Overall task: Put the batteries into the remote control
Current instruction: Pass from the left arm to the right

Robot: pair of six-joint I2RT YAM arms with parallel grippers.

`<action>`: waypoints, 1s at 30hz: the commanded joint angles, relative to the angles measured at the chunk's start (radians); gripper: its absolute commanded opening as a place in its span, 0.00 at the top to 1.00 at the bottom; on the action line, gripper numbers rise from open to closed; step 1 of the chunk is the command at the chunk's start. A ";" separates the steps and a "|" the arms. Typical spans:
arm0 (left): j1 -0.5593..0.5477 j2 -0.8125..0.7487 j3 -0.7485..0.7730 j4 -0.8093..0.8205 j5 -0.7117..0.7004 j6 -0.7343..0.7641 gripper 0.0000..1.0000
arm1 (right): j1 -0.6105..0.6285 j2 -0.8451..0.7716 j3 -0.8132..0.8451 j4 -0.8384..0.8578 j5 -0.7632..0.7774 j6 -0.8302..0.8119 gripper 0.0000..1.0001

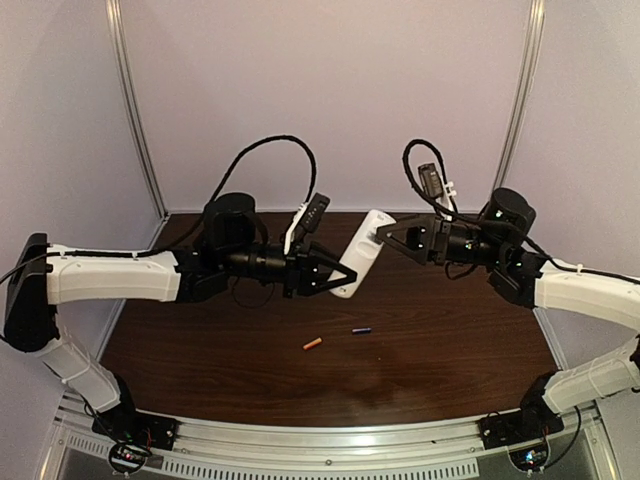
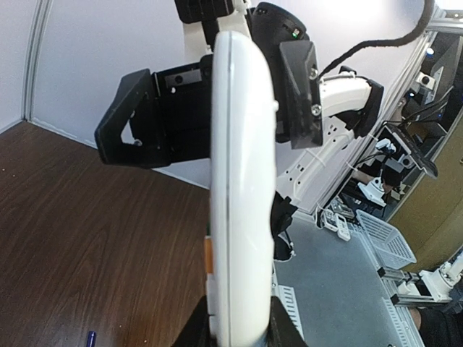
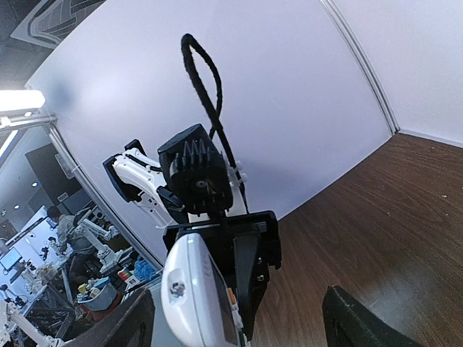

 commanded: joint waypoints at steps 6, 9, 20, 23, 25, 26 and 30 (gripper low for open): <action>0.000 0.070 -0.015 0.289 0.073 -0.172 0.92 | 0.055 0.043 -0.004 0.157 -0.034 0.086 0.36; -0.001 0.085 -0.023 0.343 0.074 -0.207 0.92 | 0.067 0.055 0.001 0.160 -0.031 0.095 0.42; 0.002 0.126 -0.033 0.430 0.099 -0.281 0.92 | 0.069 0.085 0.013 0.161 -0.028 0.112 0.75; 0.006 0.123 -0.039 0.417 0.097 -0.275 0.79 | 0.070 0.081 0.017 0.143 -0.025 0.119 0.83; 0.009 0.109 -0.043 0.377 0.086 -0.246 0.65 | 0.070 0.081 0.023 0.115 -0.021 0.119 0.89; 0.011 0.099 -0.044 0.345 0.075 -0.224 0.57 | 0.070 0.081 0.024 0.106 -0.020 0.124 0.92; 0.028 0.036 -0.033 0.142 0.007 -0.106 0.30 | 0.063 0.075 0.028 0.049 -0.014 0.135 1.00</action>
